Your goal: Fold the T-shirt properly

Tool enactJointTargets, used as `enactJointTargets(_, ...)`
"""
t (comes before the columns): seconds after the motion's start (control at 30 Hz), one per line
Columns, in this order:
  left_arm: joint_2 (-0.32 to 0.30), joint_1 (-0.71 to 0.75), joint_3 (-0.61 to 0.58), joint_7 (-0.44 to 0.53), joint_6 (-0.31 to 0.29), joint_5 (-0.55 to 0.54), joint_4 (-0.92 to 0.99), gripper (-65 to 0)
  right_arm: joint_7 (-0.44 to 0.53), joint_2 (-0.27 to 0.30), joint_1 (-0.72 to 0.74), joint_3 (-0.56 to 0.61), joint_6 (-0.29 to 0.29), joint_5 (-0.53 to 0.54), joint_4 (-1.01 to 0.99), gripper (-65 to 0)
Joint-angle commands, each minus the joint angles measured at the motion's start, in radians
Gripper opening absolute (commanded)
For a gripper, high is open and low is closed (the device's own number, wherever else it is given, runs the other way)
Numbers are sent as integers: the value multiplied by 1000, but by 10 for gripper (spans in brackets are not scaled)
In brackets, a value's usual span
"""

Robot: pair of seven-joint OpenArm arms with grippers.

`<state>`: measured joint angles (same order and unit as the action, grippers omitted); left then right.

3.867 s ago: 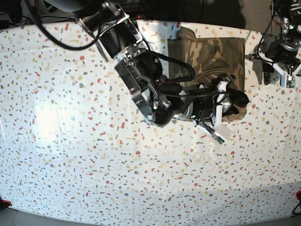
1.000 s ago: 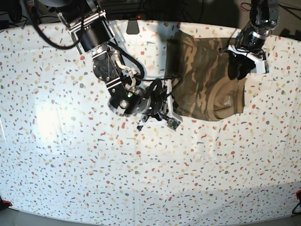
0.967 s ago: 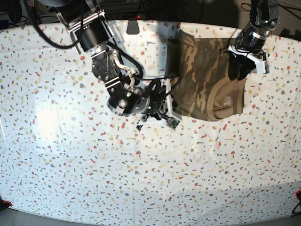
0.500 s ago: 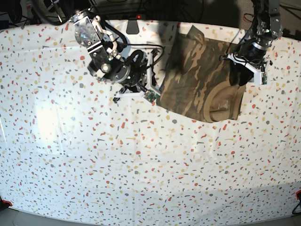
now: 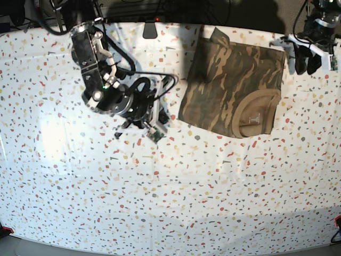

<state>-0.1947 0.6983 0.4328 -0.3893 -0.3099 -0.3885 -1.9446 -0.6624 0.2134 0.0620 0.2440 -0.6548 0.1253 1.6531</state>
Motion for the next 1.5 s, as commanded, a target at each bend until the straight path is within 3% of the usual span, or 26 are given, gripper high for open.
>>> enactJointTargets(0.0, -7, 12, 5, 31, -5, -13, -5, -461, 21, 0, 32, -25, 0, 2, 18, -650)
enactJointTargets(0.2, -2, 0, 4, 26, -5, -30, 143, -476, 39, -6, 113, -66, 2, 3, -30, -650)
enactJointTargets(0.33, -2, -36, 4, 14, -5, -58, 270, -496, 130, -20, 172, -49, 2, 5, -184, -650)
enactJointTargets(0.57, 26, -154, 4, -40, -51, -58, 417, -496, 147, -142, 312, -47, 1, -43, -418, -650)
enactJointTargets(0.73, 34, -224, 4, -68, -80, -57, 505, -496, 133, -217, 334, -45, 0, -45, -453, -650)
enactJointTargets(1.0, 35, -295, 4, -92, -161, -58, 604, -496, -14, -221, 327, 34, -28, -43, -453, -650)
enactJointTargets(1.47, 30, -302, 4, -25, -241, -59, 599, -496, -30, -221, 197, 51, -43, -43, -453, -650)
